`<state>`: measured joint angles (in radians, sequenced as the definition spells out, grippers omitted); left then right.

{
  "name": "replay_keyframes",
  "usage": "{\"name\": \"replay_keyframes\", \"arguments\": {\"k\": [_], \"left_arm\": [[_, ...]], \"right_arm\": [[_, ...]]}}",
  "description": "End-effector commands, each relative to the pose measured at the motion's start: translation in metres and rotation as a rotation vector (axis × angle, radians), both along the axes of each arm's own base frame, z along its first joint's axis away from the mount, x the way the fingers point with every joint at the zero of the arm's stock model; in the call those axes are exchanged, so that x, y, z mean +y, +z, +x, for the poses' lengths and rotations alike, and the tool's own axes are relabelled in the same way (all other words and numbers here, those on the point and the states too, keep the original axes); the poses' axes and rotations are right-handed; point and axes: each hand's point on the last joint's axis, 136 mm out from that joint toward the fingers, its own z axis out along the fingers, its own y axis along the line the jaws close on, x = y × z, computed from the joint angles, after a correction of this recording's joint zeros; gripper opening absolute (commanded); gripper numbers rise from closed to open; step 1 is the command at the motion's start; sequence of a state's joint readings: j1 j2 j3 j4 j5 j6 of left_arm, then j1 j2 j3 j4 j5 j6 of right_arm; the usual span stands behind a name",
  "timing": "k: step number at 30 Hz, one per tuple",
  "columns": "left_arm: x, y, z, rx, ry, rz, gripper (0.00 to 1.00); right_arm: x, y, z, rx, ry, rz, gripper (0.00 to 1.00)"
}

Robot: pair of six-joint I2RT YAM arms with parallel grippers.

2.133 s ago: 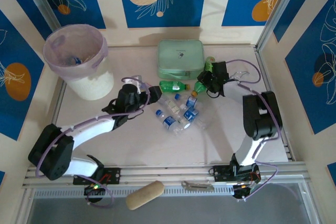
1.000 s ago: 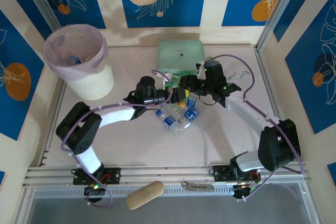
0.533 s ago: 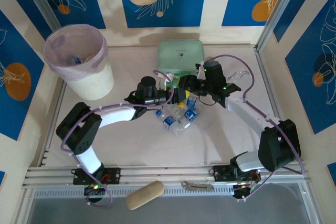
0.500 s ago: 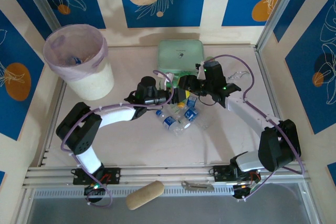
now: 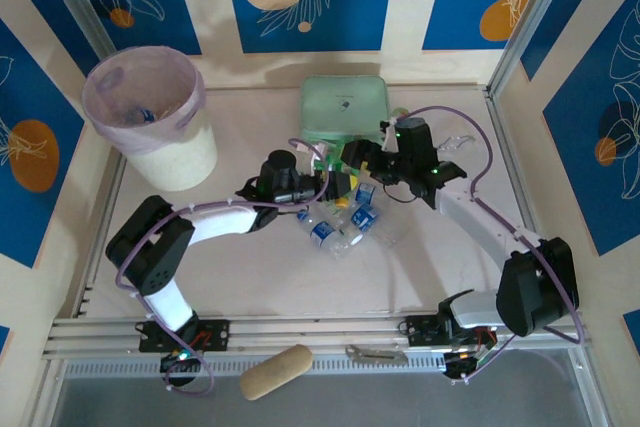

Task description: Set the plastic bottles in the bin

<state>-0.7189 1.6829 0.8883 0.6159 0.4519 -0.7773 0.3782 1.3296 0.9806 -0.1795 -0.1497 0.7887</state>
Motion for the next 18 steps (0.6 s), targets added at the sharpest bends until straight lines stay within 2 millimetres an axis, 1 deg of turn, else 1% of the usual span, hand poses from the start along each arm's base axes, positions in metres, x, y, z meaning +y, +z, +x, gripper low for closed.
{"name": "replay_keyframes", "arguments": {"k": [1, 5, 9, 10, 13, 15, 18], "left_arm": [[0.013, 0.008, 0.006, -0.022, 0.043, -0.001, 0.59], [0.029, 0.012, 0.013, -0.037, 0.072, 0.044, 0.59], [0.051, 0.030, 0.027, -0.084, 0.090, 0.149, 0.59], [0.056, 0.038, 0.031, -0.100, 0.087, 0.175, 0.59], [0.081, 0.064, 0.046, -0.166, 0.116, 0.290, 0.59], [0.106, 0.086, 0.060, -0.216, 0.176, 0.376, 0.59], [0.148, 0.123, 0.082, -0.273, 0.287, 0.436, 0.59]], "right_arm": [[-0.015, 0.005, -0.005, 0.012, -0.043, 0.042, 0.81], [-0.035, 0.006, -0.005, 0.003, -0.107, 0.061, 0.81], [-0.046, 0.007, -0.004, -0.007, -0.147, 0.067, 0.82], [-0.046, 0.007, -0.005, -0.008, -0.148, 0.067, 0.82], [-0.045, 0.004, -0.004, 0.001, -0.144, 0.069, 0.82], [-0.044, 0.002, -0.004, 0.007, -0.139, 0.073, 0.82], [-0.043, -0.001, -0.003, 0.011, -0.138, 0.078, 0.82]]}}
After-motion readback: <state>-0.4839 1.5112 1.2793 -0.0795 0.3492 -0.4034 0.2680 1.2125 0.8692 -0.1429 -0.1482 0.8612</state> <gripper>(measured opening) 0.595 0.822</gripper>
